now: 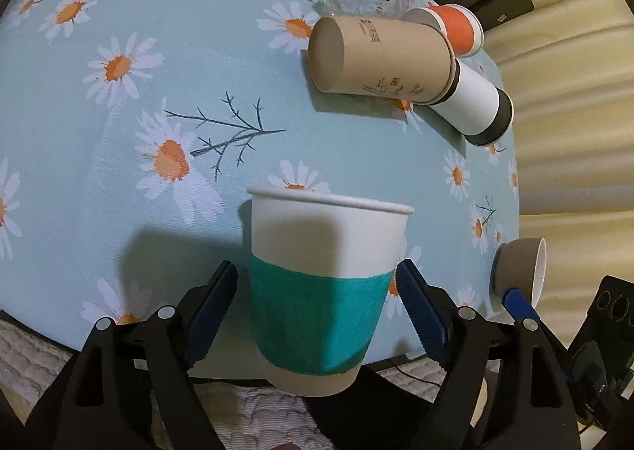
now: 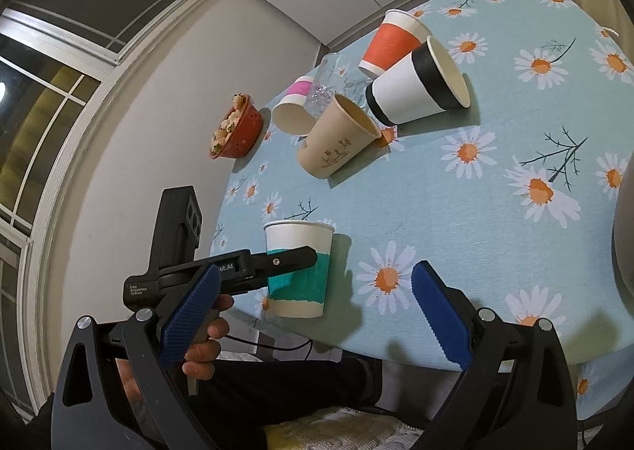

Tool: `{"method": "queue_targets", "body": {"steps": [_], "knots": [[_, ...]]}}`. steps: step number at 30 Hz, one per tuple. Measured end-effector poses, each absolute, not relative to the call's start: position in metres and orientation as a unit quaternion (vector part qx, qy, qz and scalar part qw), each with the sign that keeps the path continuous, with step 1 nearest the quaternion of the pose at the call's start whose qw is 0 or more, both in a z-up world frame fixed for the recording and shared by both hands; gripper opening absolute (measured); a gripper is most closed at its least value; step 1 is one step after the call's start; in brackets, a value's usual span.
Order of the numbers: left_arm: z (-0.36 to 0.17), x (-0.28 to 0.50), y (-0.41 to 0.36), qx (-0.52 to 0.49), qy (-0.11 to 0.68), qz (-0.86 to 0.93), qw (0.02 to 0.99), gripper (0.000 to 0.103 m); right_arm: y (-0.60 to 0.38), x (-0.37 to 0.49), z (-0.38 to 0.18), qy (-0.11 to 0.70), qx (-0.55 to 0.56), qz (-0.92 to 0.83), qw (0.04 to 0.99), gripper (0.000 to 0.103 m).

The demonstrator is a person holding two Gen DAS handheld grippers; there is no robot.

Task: Flip cup upright
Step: 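Lift the teal-banded cup with the right gripper and rotate it rim-up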

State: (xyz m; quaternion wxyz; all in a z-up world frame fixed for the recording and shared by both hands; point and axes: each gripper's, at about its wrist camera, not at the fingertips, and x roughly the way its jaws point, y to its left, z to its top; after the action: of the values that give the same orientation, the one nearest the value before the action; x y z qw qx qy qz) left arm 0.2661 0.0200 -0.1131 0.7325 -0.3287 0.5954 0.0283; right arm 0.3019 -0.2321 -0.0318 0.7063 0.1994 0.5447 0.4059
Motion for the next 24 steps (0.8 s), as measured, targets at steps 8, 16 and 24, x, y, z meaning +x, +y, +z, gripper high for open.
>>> {"method": "queue_targets", "body": {"steps": [8,16,24], "knots": [[-0.103,0.266,0.023,-0.327,0.593,0.021,0.736,0.082,-0.229,0.302,-0.035,0.55,0.202,0.401,0.704,0.096],[-0.092,0.257,0.039,-0.336,0.581,0.013,0.741,0.082,-0.226,0.301,-0.039,0.556,0.199,0.4,0.7,0.096],[-0.072,0.232,0.063,-0.369,0.547,-0.005,0.752,0.082,-0.217,0.3,-0.044,0.565,0.188,0.398,0.698,0.096]]}}
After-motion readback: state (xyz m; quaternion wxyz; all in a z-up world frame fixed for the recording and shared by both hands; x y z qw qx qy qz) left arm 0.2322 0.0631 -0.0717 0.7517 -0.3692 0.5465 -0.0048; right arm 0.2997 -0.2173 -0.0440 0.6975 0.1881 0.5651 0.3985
